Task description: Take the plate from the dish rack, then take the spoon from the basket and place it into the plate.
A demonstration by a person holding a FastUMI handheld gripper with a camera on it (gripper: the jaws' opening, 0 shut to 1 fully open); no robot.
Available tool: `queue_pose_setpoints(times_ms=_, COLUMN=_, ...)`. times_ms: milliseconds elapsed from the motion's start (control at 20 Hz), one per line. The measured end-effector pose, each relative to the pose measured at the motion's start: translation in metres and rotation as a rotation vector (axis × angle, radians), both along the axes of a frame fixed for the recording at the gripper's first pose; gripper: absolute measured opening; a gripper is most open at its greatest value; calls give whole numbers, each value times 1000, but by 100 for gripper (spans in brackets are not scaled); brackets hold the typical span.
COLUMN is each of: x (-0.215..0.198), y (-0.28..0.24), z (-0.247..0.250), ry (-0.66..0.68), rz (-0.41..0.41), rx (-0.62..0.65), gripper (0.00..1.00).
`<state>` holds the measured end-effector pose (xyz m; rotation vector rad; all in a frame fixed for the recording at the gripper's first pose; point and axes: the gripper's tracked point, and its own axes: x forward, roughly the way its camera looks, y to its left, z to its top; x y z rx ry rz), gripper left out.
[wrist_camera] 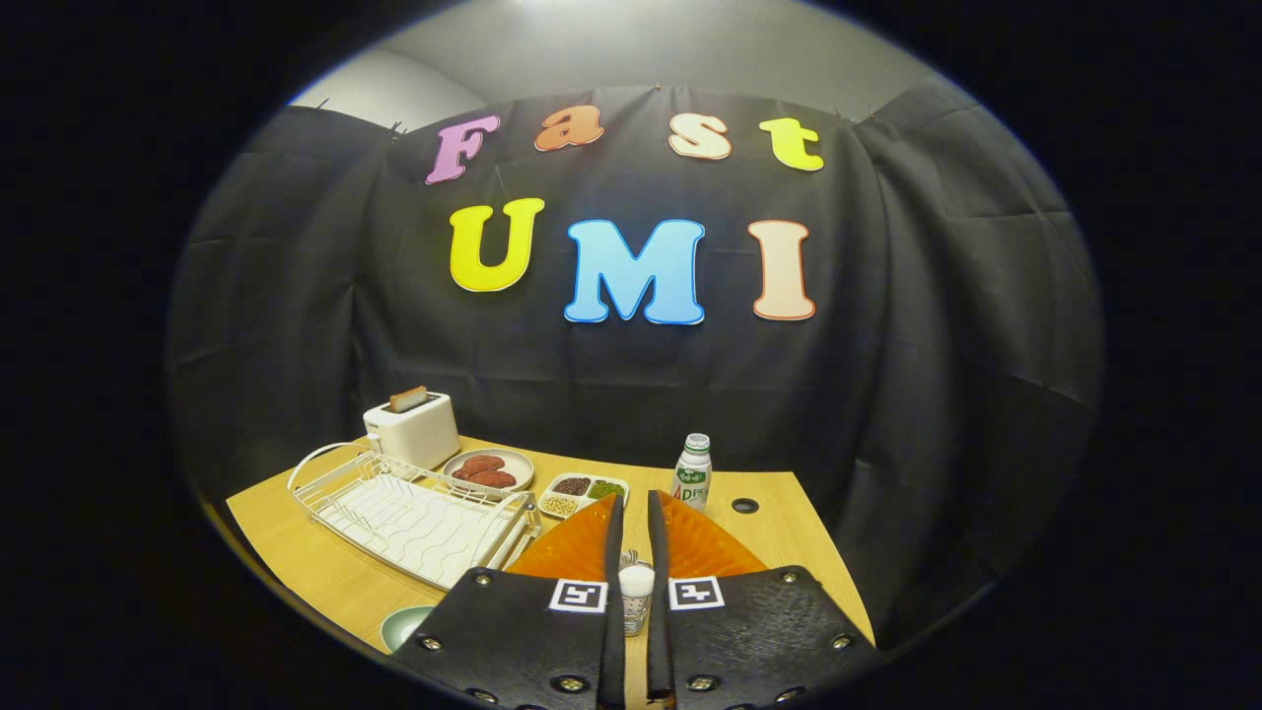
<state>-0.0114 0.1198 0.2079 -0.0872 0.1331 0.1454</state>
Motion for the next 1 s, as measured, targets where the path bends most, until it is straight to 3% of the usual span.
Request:
queue_pose_setpoints(times_ms=400, x=-21, y=26, z=15, ry=-5, rz=4, rx=-30, gripper=8)
queue_pose_setpoints(times_ms=1000, x=-58, y=65, z=-34, ry=136, rz=50, rx=-32, gripper=8)
